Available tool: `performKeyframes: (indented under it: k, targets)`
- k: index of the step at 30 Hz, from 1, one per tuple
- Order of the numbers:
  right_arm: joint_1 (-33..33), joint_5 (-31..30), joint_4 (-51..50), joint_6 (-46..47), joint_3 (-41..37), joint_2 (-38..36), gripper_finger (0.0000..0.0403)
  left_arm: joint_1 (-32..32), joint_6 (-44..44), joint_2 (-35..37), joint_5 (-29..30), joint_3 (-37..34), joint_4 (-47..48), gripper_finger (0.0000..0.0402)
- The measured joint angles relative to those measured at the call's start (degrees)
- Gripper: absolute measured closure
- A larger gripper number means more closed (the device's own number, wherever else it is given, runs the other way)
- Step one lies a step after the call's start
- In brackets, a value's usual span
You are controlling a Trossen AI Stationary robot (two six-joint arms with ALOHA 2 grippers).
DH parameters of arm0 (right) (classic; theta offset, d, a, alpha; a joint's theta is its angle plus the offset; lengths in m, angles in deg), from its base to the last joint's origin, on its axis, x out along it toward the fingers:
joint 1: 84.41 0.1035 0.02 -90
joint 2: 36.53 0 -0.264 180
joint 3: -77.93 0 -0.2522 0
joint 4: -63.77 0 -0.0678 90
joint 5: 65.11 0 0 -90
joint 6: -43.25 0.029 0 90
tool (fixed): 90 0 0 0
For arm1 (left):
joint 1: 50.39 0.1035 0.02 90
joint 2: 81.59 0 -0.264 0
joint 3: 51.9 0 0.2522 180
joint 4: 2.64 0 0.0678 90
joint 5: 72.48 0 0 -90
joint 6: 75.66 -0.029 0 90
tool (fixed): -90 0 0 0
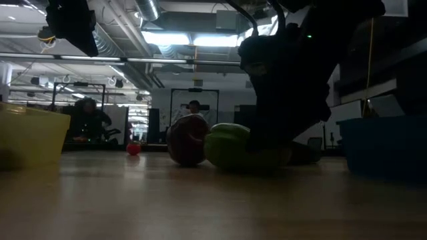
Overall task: Sort produce into baskets
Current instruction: Put the chayote into the yellow bin
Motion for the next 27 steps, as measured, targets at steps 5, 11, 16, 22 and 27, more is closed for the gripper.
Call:
performKeyframes:
  k: [5,11,16,22,27]
  targets:
    - [0.0,-0.02,0.08,-0.69,0.0,0.0,0.0239,0.0,-0.06,0.0,0.06,0.0,-0.02,0.0116]
    - [0.02,0.27,0.02,-0.8,0.0,-0.29,0.0237,0.0,-1.9,0.0,0.11,0.0,-2.69,0.0116]
    - [0.09,1.66,0.04,-3.73,1.42,-0.7,0.024,0.0,-1.28,0.0,0.13,0.0,-8.73,0.0116]
    - [0.09,2.13,0.12,-11.15,6.66,-0.79,0.0241,0.02,7.32,0.0,0.33,0.0,-13.58,0.0116]
    - [0.09,1.06,-0.02,-18.83,11.88,-0.81,0.0241,0.02,17.7,0.0,1.18,0.0,-13.73,0.0116]
